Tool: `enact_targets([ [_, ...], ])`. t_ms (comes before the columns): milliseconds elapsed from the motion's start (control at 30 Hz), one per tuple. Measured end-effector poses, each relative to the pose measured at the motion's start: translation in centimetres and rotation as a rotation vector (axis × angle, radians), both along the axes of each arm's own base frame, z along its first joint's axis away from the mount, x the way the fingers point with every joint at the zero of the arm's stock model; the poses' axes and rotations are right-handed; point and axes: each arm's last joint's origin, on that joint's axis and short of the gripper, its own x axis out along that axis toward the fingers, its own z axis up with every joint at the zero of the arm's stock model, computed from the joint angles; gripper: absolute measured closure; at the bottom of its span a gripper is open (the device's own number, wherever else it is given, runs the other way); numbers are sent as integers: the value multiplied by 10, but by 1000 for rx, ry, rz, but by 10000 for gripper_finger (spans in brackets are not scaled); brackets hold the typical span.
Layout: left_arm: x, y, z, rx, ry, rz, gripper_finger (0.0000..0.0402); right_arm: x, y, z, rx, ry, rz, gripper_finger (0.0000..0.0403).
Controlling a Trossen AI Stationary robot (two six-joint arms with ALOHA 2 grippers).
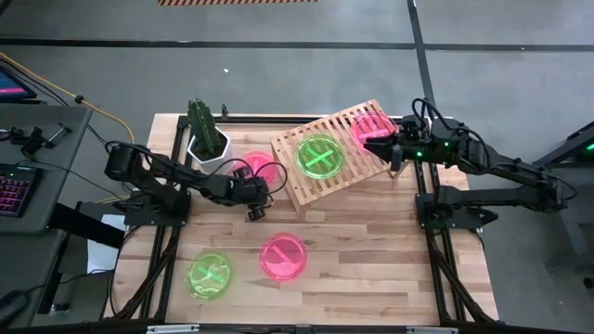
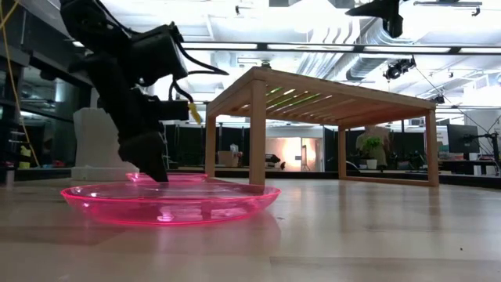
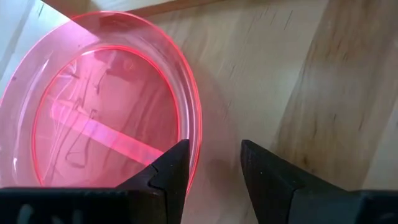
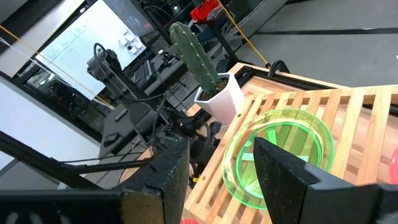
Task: Place and stack plates onto a shelf
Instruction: Stack the top pink plate on top of the other pink plate on the shelf
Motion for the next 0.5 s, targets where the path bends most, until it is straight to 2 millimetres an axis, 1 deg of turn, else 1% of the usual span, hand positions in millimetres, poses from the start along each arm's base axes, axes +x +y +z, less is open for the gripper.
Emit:
enact_targets([
  [400, 0, 3, -1, 86, 19, 5, 266, 0, 0, 0, 1, 4, 2, 242],
  [500, 0, 8, -1, 90, 28, 8, 266, 0, 0, 0, 1, 3, 2, 242],
])
